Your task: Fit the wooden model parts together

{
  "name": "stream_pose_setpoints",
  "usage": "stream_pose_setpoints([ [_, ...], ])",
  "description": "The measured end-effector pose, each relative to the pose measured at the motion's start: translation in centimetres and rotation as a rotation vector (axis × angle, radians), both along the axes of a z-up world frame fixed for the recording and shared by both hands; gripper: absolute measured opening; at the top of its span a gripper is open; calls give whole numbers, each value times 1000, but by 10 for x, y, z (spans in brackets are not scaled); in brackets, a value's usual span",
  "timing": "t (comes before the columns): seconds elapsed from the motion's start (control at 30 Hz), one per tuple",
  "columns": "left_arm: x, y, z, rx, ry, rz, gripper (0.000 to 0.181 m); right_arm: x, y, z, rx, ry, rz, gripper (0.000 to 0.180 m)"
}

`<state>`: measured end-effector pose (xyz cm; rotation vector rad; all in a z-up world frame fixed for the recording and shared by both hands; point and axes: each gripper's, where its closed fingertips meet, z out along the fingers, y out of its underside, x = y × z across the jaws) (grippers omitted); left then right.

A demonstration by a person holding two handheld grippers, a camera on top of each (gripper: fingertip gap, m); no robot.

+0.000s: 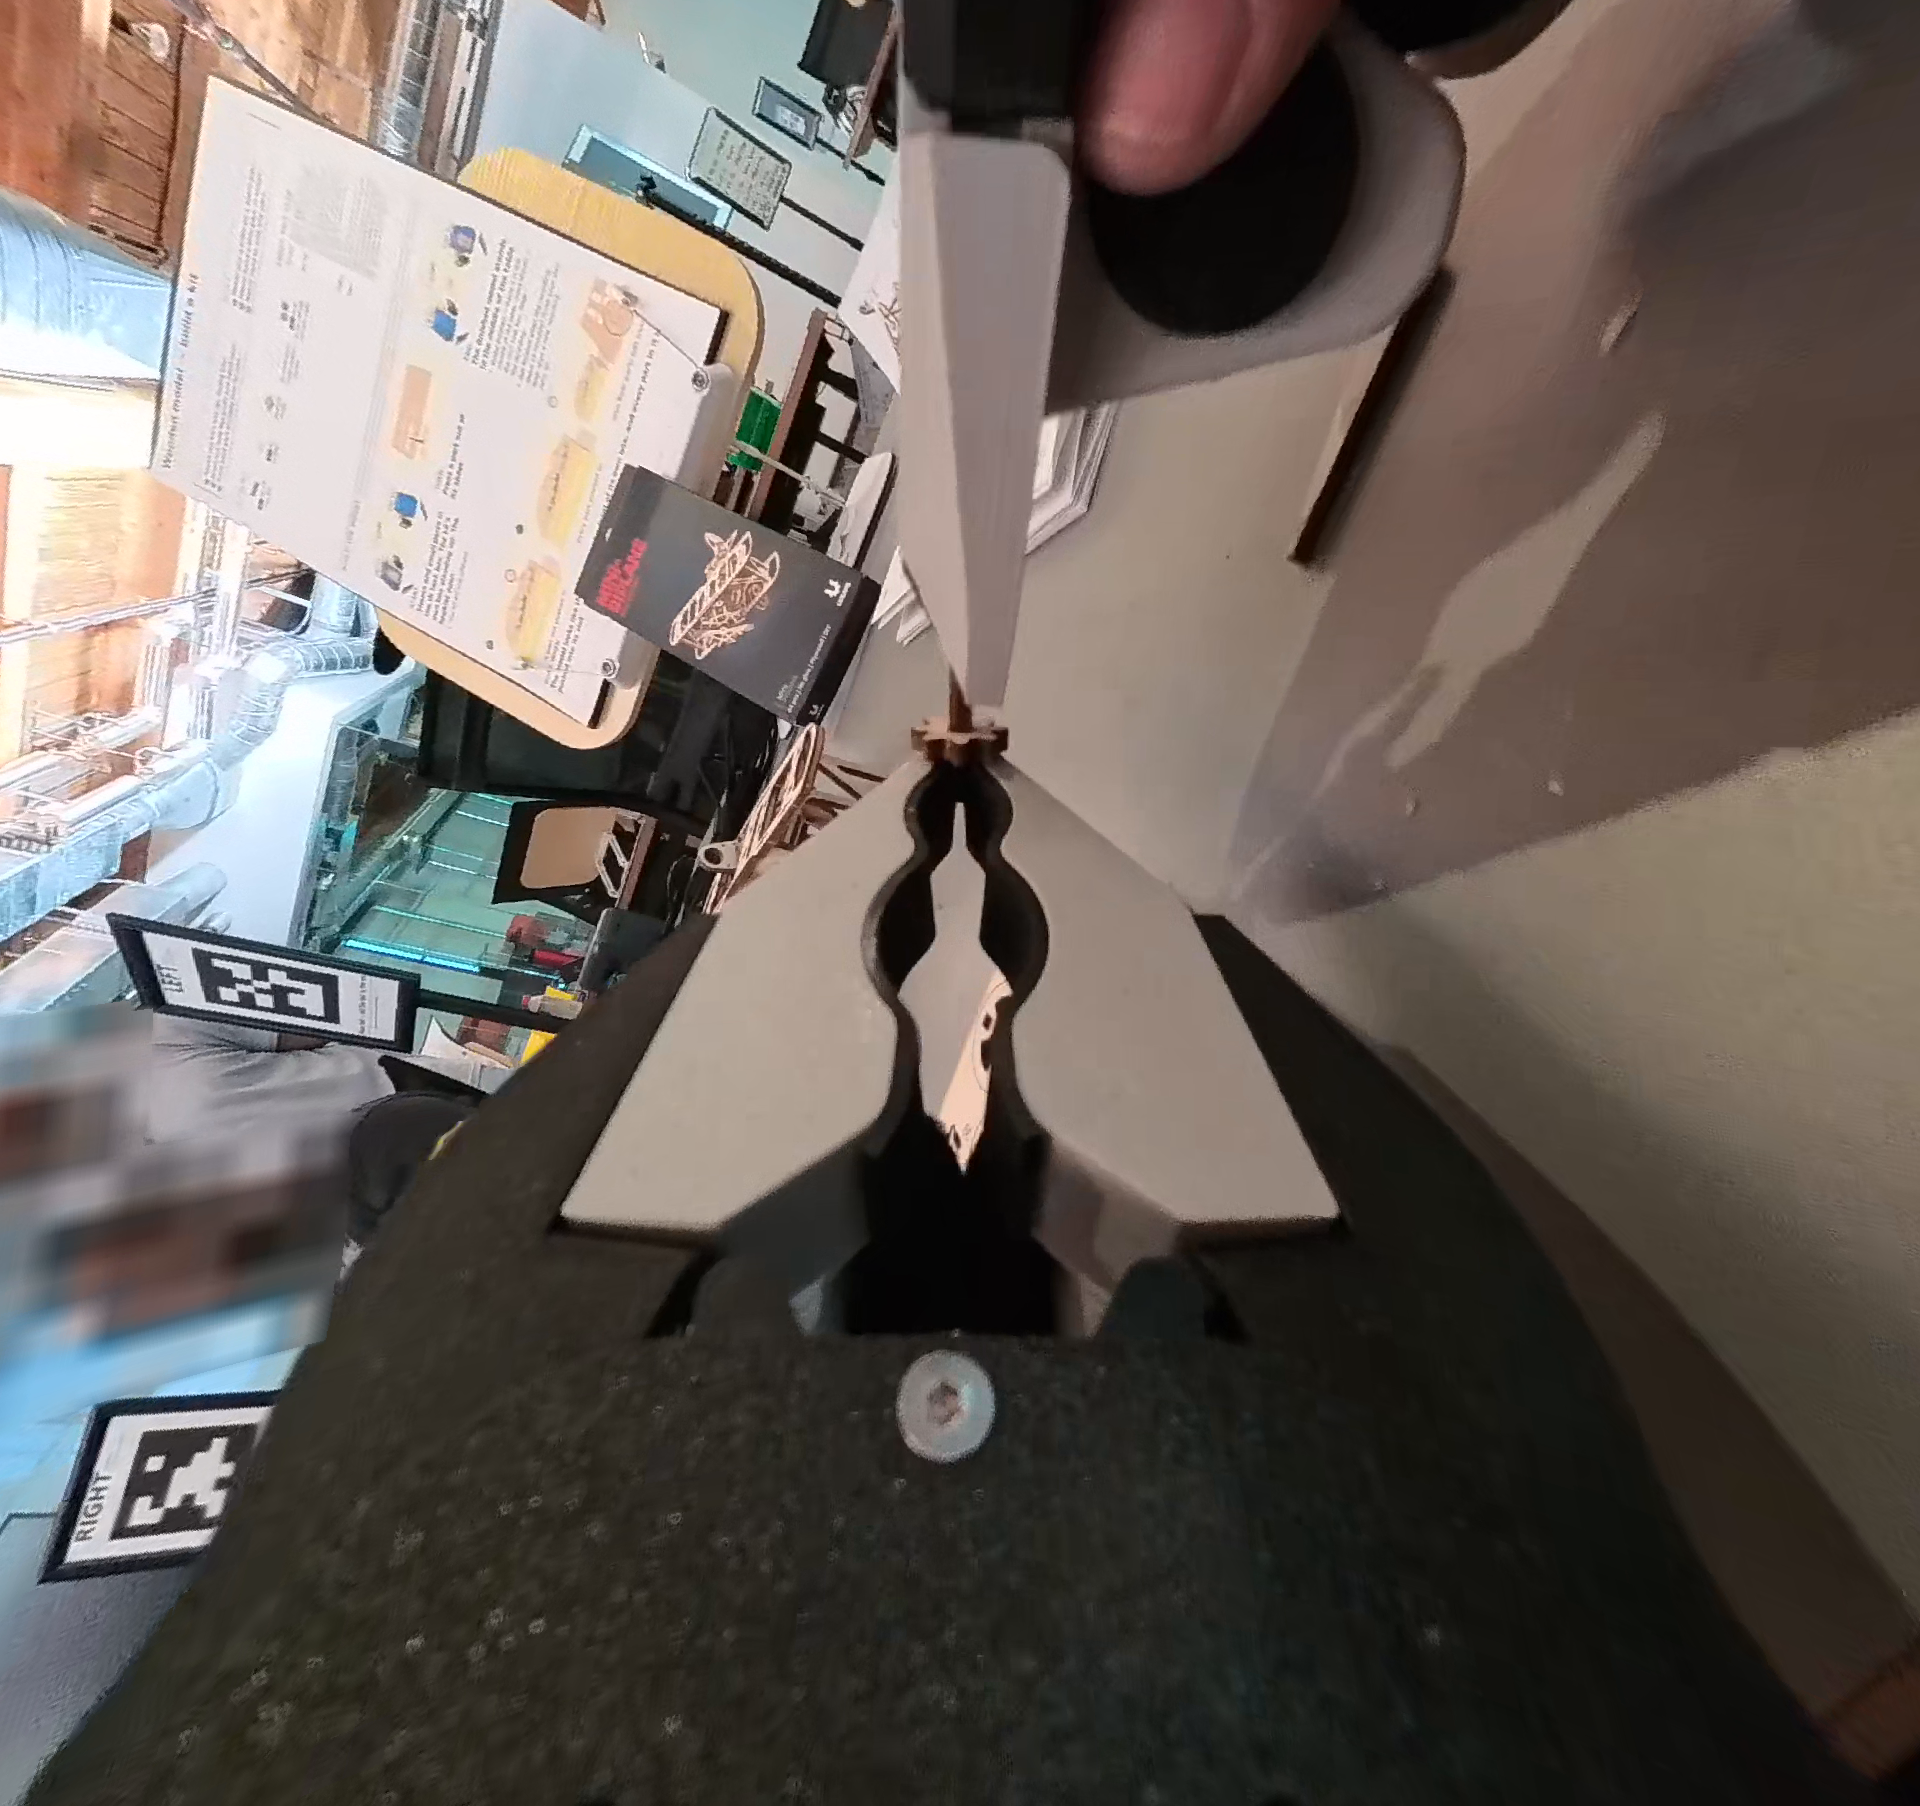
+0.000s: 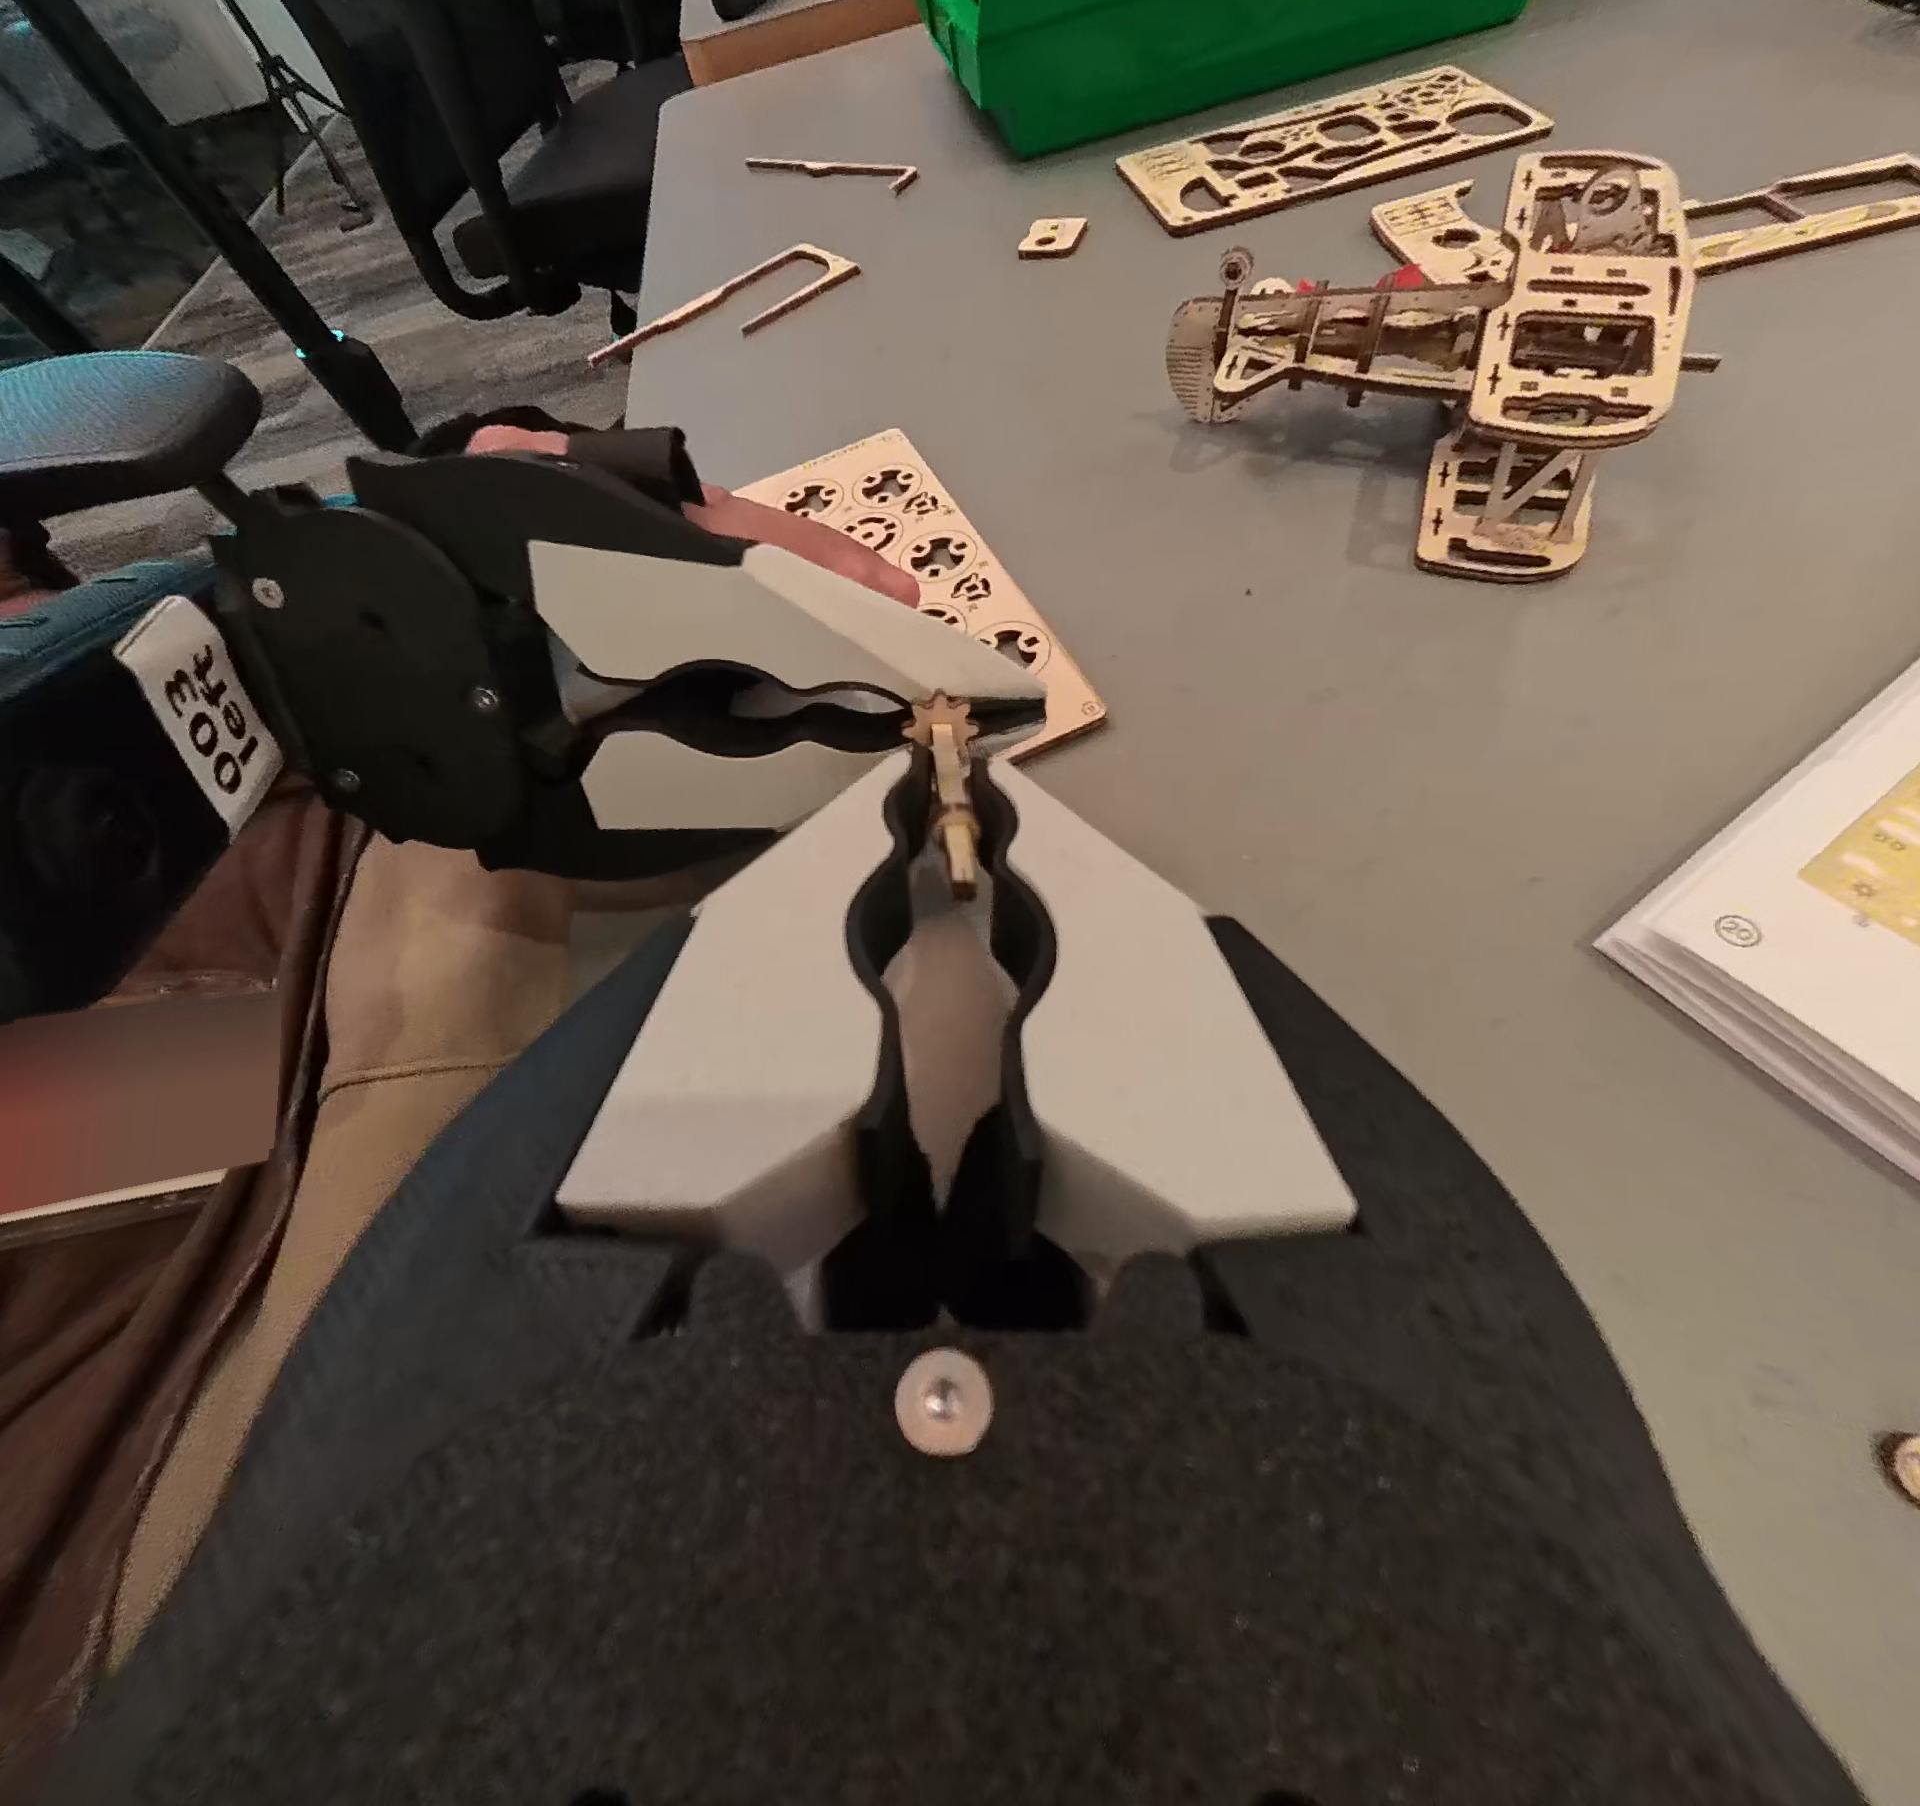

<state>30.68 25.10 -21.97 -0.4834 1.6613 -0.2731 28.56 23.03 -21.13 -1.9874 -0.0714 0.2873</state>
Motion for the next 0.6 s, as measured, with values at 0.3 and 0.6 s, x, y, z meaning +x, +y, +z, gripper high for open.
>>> stream_pose_setpoints([
  [0.3,-2,-4,-2,10,9,-20,0,-4,-3,-1,1,-65,14,3],
  [0.6,-2,-4,-7,5,42,-3,0,-3,-2,-6,-37,-39,17,2],
])
